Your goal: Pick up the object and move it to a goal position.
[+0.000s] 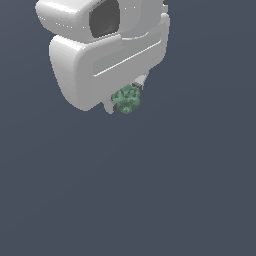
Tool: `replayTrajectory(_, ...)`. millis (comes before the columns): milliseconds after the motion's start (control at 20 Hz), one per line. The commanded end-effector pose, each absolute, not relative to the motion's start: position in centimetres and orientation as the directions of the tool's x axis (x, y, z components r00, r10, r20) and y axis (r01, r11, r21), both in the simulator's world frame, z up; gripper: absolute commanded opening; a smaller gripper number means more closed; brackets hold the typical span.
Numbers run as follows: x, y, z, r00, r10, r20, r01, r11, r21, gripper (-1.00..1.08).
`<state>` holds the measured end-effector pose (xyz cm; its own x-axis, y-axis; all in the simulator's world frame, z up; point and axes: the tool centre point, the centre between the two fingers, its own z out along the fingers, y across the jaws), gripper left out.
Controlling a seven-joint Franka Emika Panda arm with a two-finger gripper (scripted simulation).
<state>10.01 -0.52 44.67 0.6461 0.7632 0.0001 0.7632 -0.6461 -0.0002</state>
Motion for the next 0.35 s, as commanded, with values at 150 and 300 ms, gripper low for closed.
replayTrajectory(150,10.18,-0.5,44.97,0.646,0.763,0.0,0.763,-0.646,0.0,-1.0)
replayTrajectory(300,10.2,-0.5,45.01,0.646,0.763,0.0,0.763,-0.646,0.0,-1.0)
